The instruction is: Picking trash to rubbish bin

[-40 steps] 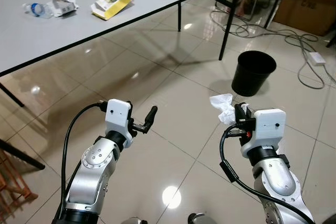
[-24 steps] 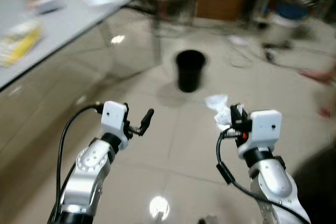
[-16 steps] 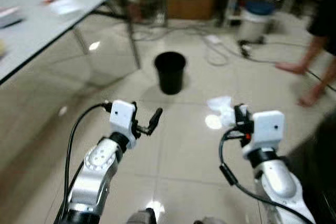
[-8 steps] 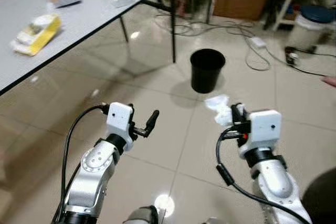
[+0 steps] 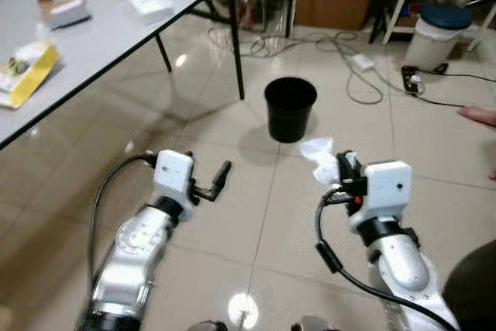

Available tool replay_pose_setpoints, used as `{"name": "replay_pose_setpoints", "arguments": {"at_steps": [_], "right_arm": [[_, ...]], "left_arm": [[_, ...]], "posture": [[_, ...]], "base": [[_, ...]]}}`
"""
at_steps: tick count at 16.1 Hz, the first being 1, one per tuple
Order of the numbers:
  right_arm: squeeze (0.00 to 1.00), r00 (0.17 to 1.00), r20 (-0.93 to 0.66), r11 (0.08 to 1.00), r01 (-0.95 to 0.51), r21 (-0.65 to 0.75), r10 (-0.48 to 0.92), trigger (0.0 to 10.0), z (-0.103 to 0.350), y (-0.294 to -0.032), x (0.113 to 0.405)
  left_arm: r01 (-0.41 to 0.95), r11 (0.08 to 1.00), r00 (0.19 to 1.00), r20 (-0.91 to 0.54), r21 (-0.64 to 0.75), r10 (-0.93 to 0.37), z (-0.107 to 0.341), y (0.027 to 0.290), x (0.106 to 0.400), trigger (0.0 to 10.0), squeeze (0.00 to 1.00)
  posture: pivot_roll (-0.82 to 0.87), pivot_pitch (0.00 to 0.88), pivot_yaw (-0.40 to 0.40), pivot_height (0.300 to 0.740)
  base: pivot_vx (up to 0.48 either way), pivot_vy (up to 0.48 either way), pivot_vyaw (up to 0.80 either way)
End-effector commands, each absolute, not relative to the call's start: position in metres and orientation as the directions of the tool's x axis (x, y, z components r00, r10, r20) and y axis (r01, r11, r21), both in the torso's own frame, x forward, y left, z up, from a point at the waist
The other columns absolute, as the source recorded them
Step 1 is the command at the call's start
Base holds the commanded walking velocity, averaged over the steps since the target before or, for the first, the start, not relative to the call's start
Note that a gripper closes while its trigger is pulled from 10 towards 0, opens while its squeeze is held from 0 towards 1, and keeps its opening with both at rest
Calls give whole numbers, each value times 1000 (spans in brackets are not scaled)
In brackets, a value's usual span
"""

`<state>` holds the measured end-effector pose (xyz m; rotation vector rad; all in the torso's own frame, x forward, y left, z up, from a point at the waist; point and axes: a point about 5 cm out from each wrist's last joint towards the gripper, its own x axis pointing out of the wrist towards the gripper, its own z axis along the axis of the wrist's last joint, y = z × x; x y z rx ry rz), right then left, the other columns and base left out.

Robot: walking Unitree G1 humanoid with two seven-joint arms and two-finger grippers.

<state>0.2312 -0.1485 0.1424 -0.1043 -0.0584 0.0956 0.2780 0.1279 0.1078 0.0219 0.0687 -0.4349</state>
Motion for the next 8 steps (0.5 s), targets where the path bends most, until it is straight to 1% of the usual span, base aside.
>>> {"name": "replay_pose_setpoints", "arguments": {"at_steps": [1,8], "right_arm": [[0,993,61,991,-96,-91,102,0,144,-146,231],[0,993,59,992,-95,-85,100,0,143,-146,232]], "left_arm": [[406,913,912,-75,33,-403,109,136,279,10000,0],[412,911,910,-76,34,-408,108,135,279,10000,0]], "posture": [[-100,136,62,740],[-103,135,63,740]], "base": [[300,0,0],[299,0,0]]}}
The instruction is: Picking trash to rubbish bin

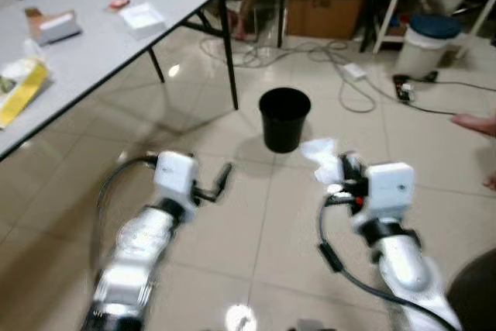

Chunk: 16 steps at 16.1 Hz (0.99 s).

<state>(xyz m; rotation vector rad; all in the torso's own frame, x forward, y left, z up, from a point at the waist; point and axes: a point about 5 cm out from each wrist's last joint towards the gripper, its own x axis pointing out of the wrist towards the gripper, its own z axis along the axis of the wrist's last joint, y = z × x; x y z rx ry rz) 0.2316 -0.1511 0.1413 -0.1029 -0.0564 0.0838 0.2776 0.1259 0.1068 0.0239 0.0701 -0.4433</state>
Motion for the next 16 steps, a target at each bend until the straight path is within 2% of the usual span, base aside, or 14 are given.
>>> {"name": "replay_pose_setpoints", "arguments": {"at_steps": [1,11,16], "right_arm": [[0,993,60,992,-93,-84,99,0,143,-147,232],[0,993,58,992,-97,-82,102,0,143,-146,233],[0,993,54,992,-98,-82,102,0,142,-146,233]], "left_arm": [[413,910,909,-75,34,-409,108,135,279,10000,0],[416,908,907,-79,37,-413,107,133,278,10000,0],[411,911,910,-87,45,-406,106,136,278,10000,0]], "posture": [[-103,134,63,740],[-101,132,61,740],[-102,133,61,740]], "base": [[304,0,0],[450,0,0],[480,0,-800]]}}
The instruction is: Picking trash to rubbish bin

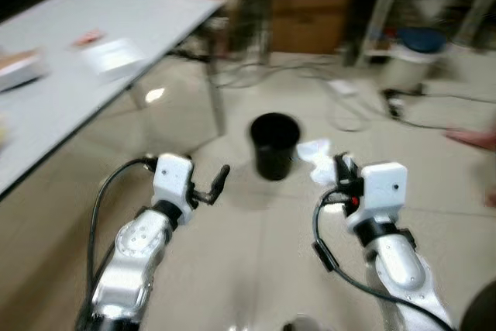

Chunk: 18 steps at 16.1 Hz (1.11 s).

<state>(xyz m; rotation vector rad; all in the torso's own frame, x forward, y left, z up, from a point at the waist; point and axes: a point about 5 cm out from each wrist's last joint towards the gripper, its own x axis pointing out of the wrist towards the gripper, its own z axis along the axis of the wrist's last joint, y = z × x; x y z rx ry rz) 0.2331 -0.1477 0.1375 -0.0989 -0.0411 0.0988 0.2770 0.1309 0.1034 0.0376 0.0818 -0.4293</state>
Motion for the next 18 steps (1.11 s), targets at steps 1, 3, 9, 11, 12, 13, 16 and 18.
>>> {"name": "replay_pose_setpoints", "arguments": {"at_steps": [1,3,9,11,12,13,16,18], "right_arm": [[0,993,55,992,-97,-82,102,0,141,-146,233],[0,993,56,992,-96,-80,101,0,141,-145,234],[0,993,58,991,-101,-86,106,0,141,-145,234],[0,992,59,991,-104,-88,109,0,141,-145,234],[0,992,59,991,-105,-88,110,0,141,-145,234],[0,992,61,990,-108,-89,113,0,141,-144,234],[0,991,62,989,-113,-91,119,0,141,-143,234],[0,990,62,988,-117,-99,123,0,141,-142,233]], "left_arm": [[410,911,910,-88,46,-406,106,137,278,10000,0],[412,910,909,-87,48,-407,106,137,278,10000,0],[415,908,908,-88,49,-410,105,135,278,10000,0],[417,908,907,-90,49,-411,104,135,278,10000,0],[417,908,907,-91,49,-412,104,135,278,10000,0],[417,907,906,-93,49,-412,103,135,277,10000,0],[417,907,906,-97,52,-411,103,135,277,10000,0],[417,907,906,-97,52,-411,103,135,277,10000,0]], "posture": [[-98,132,64,740],[-98,132,64,740],[-100,126,63,740],[-99,125,62,740],[-99,125,62,740],[-99,125,64,740],[-100,125,66,740],[-100,129,65,740]], "base": [[480,0,-681],[480,0,-500],[480,0,0],[480,0,0],[480,0,0],[480,0,0],[480,0,0],[480,0,0]]}}
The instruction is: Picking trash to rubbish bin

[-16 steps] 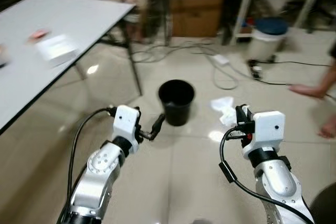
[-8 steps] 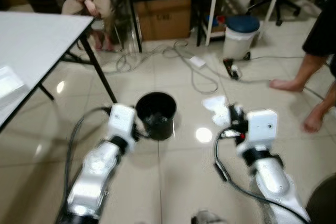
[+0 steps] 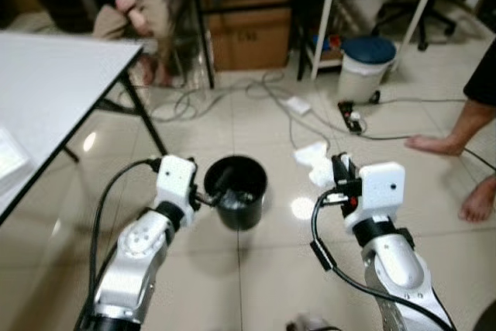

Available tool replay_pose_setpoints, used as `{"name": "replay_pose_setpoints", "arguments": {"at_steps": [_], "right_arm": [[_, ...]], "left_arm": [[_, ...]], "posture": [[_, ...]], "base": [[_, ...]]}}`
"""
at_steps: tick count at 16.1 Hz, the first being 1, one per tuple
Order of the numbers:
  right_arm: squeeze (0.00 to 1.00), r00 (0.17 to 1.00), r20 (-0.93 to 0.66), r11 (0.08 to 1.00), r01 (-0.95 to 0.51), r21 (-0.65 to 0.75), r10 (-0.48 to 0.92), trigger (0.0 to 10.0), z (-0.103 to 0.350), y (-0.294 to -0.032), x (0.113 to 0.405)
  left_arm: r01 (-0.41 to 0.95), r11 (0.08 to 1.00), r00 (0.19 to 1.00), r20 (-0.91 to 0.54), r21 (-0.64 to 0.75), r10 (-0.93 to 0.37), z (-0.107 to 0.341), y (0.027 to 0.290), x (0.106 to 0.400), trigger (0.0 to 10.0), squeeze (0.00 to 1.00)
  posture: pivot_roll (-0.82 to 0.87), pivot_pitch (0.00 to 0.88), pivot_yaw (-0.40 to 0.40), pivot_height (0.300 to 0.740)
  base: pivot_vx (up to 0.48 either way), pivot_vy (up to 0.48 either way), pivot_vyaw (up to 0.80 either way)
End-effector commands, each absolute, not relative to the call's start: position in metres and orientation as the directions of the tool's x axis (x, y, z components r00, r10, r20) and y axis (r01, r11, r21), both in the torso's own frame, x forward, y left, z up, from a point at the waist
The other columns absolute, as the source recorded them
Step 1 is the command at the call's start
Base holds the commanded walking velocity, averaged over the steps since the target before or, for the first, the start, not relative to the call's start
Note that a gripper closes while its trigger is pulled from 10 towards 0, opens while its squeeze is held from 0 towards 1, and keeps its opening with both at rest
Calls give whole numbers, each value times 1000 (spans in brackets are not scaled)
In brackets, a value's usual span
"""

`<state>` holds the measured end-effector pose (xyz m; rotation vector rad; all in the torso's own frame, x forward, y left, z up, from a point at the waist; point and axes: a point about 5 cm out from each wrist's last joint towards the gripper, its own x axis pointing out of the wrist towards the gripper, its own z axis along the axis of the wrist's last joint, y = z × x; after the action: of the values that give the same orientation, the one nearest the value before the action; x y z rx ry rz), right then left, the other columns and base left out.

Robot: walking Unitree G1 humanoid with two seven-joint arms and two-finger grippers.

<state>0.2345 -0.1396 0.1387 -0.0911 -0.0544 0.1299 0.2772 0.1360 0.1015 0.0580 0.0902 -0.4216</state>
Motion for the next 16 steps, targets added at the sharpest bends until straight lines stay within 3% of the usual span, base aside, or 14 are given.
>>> {"name": "replay_pose_setpoints", "arguments": {"at_steps": [1,16], "right_arm": [[0,990,62,988,-118,-102,125,0,141,-142,233],[0,991,53,988,-118,-96,124,0,139,-141,232]], "left_arm": [[417,907,906,-98,53,-411,103,135,277,10000,0],[413,908,907,-123,66,-404,99,136,276,10000,0]], "posture": [[-100,131,65,740],[-102,139,65,740]], "base": [[480,0,0],[469,0,0]]}}
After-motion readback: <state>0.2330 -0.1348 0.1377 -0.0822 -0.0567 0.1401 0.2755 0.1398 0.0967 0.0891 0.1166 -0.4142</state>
